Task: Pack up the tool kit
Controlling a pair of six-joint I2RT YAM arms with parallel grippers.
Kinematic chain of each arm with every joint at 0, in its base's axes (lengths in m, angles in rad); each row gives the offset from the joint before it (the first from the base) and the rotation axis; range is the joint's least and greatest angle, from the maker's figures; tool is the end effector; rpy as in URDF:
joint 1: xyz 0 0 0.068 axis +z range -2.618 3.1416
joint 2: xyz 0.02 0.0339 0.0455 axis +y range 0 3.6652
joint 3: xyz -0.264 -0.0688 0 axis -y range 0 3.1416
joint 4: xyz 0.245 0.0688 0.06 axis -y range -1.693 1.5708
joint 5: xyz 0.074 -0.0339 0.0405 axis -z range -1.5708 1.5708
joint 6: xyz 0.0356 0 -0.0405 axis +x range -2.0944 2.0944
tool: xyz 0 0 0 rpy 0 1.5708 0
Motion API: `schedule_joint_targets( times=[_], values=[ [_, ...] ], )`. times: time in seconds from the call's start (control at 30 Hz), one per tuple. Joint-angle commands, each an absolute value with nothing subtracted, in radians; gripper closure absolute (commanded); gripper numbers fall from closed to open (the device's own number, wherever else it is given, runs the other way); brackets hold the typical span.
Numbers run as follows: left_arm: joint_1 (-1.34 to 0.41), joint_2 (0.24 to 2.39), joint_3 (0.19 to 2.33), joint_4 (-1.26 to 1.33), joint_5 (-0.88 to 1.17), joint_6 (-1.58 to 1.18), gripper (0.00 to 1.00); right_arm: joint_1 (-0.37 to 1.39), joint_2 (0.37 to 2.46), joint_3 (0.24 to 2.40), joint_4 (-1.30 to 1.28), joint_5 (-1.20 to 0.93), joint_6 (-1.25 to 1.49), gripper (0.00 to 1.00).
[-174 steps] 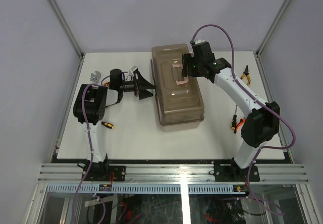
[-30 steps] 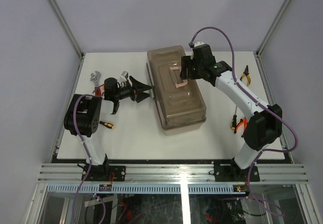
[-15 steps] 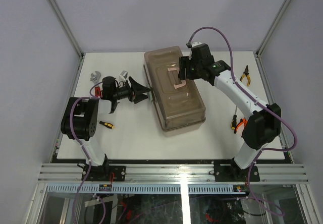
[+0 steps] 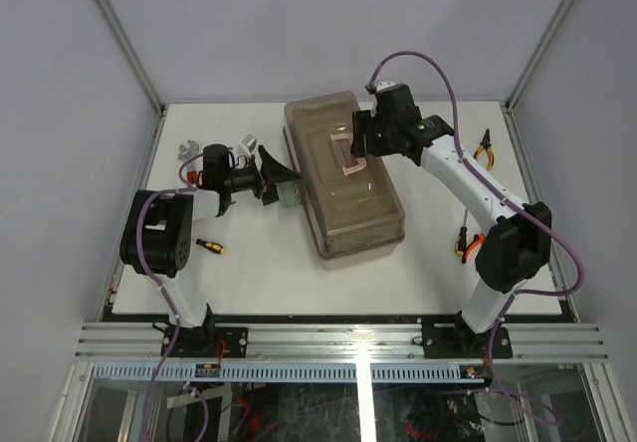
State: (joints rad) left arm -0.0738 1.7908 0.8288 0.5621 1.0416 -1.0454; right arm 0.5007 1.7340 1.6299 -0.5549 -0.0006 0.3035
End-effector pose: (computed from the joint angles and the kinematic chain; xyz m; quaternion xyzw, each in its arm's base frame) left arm 0.3484 -0.0566 0.1687 -0.0944 0.7677 -0.6059 0.1861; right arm 0.3504 0.1918 0.3411 -0.0885 0.8935 0.1725 0.4050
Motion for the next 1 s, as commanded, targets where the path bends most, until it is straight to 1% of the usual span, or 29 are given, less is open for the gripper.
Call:
schedule_joint_targets(
  times=[0.0, 0.33, 0.37, 0.47, 0.53, 0.7, 0.97],
  values=[
    [-0.095, 1.796, 0.874, 0.559, 1.053, -1.020, 0.13, 0.561, 1.789, 1.619, -0.786, -0.175, 0.327, 1.00],
    [-0.087, 1.796, 0.878, 0.446, 1.028, -0.921, 0.13, 0.525, 1.748, 1.635, -0.768, -0.233, 0.350, 1.00],
    [-0.084, 1.797, 0.880, 0.433, 1.022, -0.910, 0.13, 0.525, 1.756, 1.640, -0.781, -0.227, 0.348, 0.97],
    [-0.067, 1.803, 0.888, 0.409, 1.014, -0.897, 0.12, 0.525, 1.786, 1.673, -0.847, -0.191, 0.332, 0.72],
    [-0.047, 1.800, 0.897, 0.414, 1.014, -0.906, 0.12, 0.525, 1.783, 1.685, -0.865, -0.167, 0.325, 0.63],
    [-0.008, 1.778, 0.949, 0.379, 1.013, -0.890, 0.09, 0.525, 1.749, 1.698, -0.850, -0.130, 0.327, 0.53],
    [0.034, 1.788, 1.003, 0.280, 0.993, -0.810, 0.10, 0.524, 1.770, 1.787, -0.907, -0.114, 0.305, 0.52]
  ],
)
